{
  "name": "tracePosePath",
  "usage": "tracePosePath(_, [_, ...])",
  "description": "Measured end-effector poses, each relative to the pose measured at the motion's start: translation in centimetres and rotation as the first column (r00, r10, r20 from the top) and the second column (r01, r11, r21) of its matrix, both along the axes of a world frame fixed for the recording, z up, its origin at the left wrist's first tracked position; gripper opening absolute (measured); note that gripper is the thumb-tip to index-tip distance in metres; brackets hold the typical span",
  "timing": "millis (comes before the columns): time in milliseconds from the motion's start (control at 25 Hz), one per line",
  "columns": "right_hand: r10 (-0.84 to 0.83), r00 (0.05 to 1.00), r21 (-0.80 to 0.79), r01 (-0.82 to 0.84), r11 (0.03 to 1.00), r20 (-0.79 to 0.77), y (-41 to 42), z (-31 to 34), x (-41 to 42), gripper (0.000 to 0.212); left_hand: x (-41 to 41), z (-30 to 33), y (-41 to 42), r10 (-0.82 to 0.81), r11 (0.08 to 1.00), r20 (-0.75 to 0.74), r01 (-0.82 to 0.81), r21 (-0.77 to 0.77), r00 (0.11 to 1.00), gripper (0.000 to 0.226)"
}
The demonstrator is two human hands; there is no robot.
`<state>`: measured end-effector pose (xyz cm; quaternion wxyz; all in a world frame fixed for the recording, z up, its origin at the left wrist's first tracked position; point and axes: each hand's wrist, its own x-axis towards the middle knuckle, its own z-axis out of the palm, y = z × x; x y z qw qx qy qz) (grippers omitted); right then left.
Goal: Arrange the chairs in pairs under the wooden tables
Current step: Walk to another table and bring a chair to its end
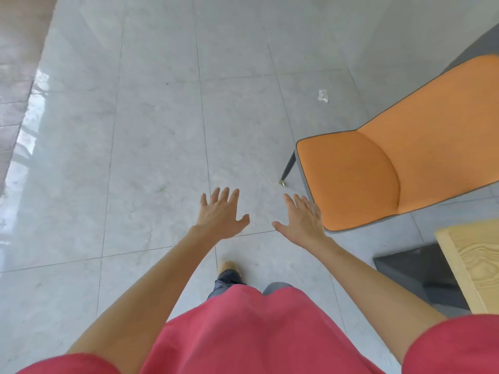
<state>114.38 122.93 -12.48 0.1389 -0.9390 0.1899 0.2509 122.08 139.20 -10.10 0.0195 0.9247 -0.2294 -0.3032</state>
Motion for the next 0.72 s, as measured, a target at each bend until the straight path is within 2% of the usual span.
tracePosePath(320, [-0.091, 0.996, 0.002, 0.091, 0.996, 0.010, -3.8, -0.7, 12.0, 0.074, 13.7, -0.6, -4.7, -0.109, 0.994, -0.041, 0.109, 0.006, 0.993, 0.071])
tracePosePath(720, [-0.227, 0.973, 0.040, 0.225, 0.973, 0.040, -17.2, -1.2, 28.4, 0.074, 30.9, -0.4, -18.9, -0.241, 0.970, -0.004, 0.241, 0.044, 0.971, 0.071])
